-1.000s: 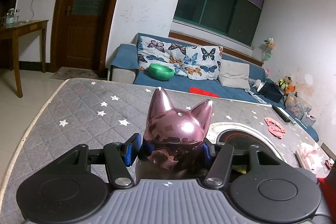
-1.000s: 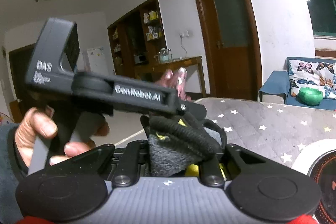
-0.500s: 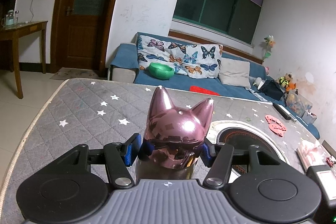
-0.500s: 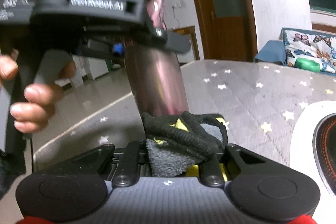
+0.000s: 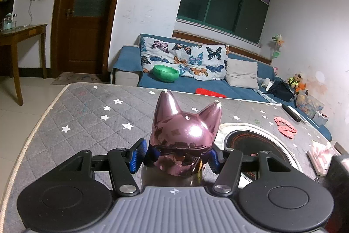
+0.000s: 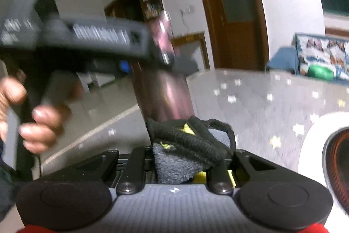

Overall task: Clean container
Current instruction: 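Hold the pink bottle up with the left gripper while the right gripper scrubs it with the sponge, then rotate the pink bottle with the left gripper while the right gripper wipes its side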

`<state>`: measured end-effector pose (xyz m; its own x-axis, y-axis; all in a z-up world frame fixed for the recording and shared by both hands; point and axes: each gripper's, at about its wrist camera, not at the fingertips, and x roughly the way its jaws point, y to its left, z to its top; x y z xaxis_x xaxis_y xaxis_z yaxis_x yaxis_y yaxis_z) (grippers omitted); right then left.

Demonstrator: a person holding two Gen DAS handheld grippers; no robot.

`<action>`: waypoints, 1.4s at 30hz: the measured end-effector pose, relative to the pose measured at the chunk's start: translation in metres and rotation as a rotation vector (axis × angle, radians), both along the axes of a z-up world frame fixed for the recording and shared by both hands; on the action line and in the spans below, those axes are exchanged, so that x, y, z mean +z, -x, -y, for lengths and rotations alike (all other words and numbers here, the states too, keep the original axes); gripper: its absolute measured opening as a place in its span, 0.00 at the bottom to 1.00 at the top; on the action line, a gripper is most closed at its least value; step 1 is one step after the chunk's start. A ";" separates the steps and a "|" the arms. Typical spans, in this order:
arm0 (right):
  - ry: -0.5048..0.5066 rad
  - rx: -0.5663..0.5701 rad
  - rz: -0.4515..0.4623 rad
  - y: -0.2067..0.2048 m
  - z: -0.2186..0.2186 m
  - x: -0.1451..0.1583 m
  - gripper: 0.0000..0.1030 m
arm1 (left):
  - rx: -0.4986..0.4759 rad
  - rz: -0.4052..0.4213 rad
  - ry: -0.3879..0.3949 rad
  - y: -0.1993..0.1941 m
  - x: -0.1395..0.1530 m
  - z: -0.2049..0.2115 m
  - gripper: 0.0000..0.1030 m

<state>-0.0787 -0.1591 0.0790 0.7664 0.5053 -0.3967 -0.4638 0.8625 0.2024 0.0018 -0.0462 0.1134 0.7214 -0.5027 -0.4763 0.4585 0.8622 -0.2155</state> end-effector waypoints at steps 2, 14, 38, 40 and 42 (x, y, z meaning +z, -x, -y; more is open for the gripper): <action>-0.006 0.005 0.042 0.004 0.000 0.012 0.18 | -0.003 0.001 -0.002 -0.001 0.000 0.000 0.59; 0.080 0.059 0.070 0.008 -0.006 0.009 0.18 | -0.027 0.020 -0.056 0.003 0.000 0.002 0.59; -0.023 0.040 -0.032 0.020 0.011 0.009 0.18 | -0.100 0.077 -0.167 0.019 0.001 0.003 0.58; -0.032 0.045 -0.009 0.022 0.014 0.019 0.18 | -0.121 0.083 -0.175 0.019 0.002 0.003 0.58; -0.023 0.052 0.024 0.022 0.015 0.029 0.18 | -0.148 0.087 -0.179 0.018 0.002 0.002 0.58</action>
